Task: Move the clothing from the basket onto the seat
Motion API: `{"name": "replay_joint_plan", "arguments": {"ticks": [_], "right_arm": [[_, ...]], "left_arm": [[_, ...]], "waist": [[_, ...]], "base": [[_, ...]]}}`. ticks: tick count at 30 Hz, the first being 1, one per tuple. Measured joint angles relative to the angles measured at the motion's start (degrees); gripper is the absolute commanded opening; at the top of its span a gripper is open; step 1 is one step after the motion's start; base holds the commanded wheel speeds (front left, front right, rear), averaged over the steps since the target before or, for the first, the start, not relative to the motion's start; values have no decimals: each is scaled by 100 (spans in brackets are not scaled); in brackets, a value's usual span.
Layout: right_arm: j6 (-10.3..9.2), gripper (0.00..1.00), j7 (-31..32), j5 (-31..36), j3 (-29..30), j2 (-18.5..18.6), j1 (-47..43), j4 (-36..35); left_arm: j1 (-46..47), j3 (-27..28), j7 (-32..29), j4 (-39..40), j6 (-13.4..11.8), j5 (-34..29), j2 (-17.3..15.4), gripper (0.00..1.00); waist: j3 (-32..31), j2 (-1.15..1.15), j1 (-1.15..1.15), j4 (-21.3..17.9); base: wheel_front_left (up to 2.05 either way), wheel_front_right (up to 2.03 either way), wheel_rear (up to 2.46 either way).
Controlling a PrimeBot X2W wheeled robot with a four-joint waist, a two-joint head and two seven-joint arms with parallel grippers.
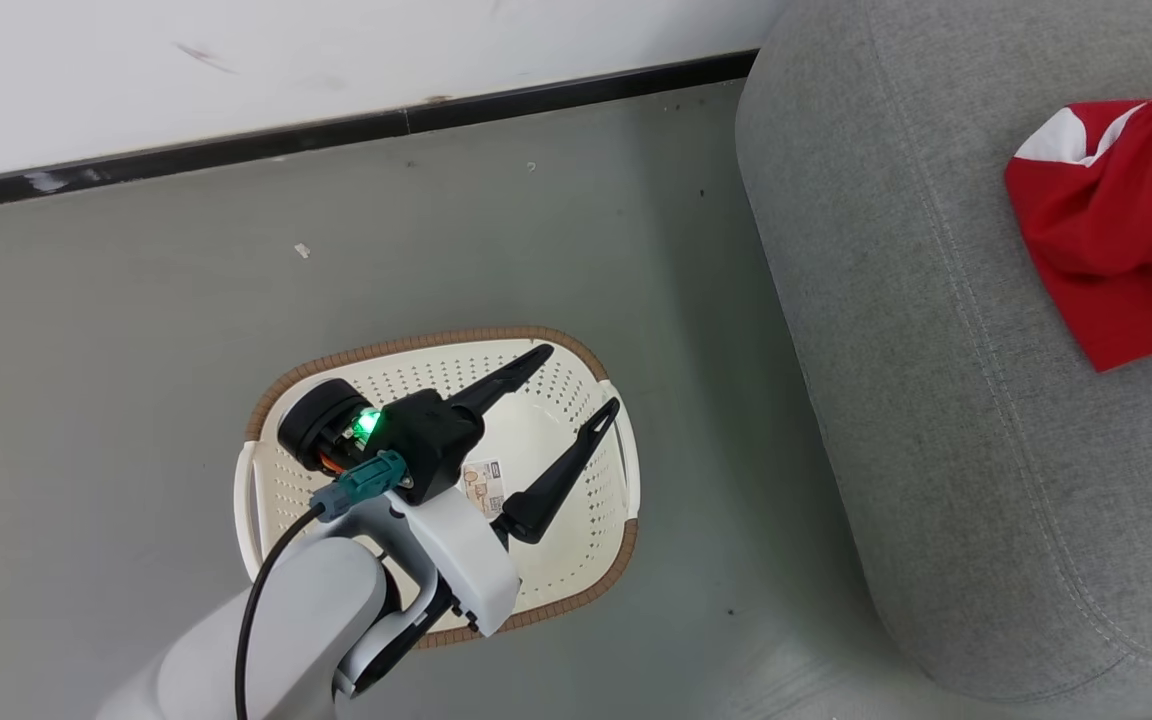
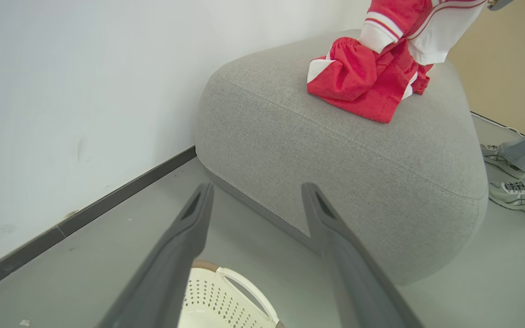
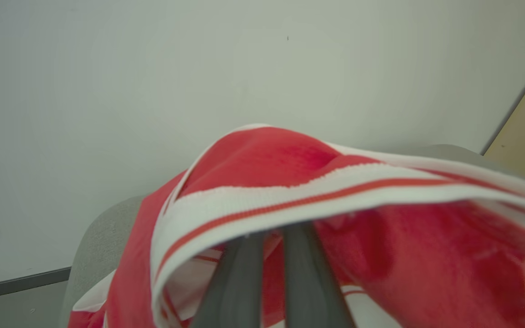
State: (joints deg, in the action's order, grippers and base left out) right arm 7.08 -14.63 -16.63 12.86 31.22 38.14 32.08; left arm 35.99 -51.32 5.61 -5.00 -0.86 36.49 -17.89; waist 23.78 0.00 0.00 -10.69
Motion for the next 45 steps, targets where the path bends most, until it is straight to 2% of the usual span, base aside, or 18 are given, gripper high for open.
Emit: {"name": "replay_joint_plan", "arguments": {"ticks": [11,23,24,25,26,27,37,45], "right_arm": [[0,0,0,49,-438,-143,135,498],[0,0,0,-11,-730,-310,103,764],[0,3,0,-18,-751,-318,101,770],[0,17,0,-38,-770,-324,96,775],[0,69,0,-46,-791,-349,84,789],[0,100,0,-48,-797,-367,81,803],[0,100,30,-430,-899,-503,-176,1295],[0,100,211,-588,-1143,-439,-306,1306]], "left_arm": [[216,35,0,64,10,-43,-8,100],[252,78,102,2,102,-79,-26,100],[252,78,104,-7,103,-79,-23,100],[252,78,110,-19,109,-79,-19,100],[252,78,133,-55,110,-79,-18,100],[252,78,154,-76,111,-77,-16,100],[231,76,265,-265,162,-23,10,100],[186,87,357,-390,162,34,33,100]], "waist": [[316,0,0,138],[278,0,0,116],[263,0,0,108],[247,0,0,99],[213,0,0,83],[194,0,0,74],[-83,0,0,-16],[-371,0,0,-92]], "base": [[0,0,0],[0,0,0],[0,0,0],[0,0,0],[0,0,0],[0,0,0],[0,0,0],[0,0,0]]}}
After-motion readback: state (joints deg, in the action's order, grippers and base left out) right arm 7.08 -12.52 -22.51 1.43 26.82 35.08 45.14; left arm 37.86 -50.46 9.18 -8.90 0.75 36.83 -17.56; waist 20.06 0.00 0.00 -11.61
